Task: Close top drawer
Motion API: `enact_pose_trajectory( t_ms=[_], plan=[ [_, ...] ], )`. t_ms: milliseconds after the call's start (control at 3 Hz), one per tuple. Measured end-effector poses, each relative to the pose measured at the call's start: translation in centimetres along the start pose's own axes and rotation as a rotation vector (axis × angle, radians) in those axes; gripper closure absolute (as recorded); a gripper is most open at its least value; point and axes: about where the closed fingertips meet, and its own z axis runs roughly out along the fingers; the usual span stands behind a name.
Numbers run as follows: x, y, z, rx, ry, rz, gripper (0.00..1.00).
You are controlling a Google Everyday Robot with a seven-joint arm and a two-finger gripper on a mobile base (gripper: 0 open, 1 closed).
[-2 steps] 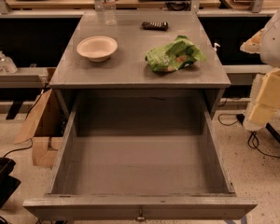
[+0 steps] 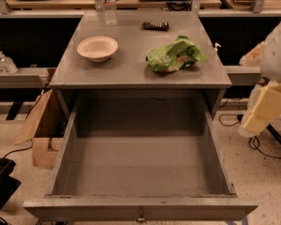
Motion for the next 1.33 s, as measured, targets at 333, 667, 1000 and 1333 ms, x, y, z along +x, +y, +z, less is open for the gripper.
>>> enact_pose_trajectory(
  t_ms=[333,667,1000,1333],
  plan=[
    [1.1,3.6,2.8,0.022,-0.069,0.054,0.38],
    [2.4,8.2,5.9,0.014,-0.111,0.104,0.61],
    [4.0,14.4,10.6,-0.083,-0.115,0.145,0.84],
    [5.9,18.9,14.9,-0.175,-0.087,0.155,1.0]
  ],
)
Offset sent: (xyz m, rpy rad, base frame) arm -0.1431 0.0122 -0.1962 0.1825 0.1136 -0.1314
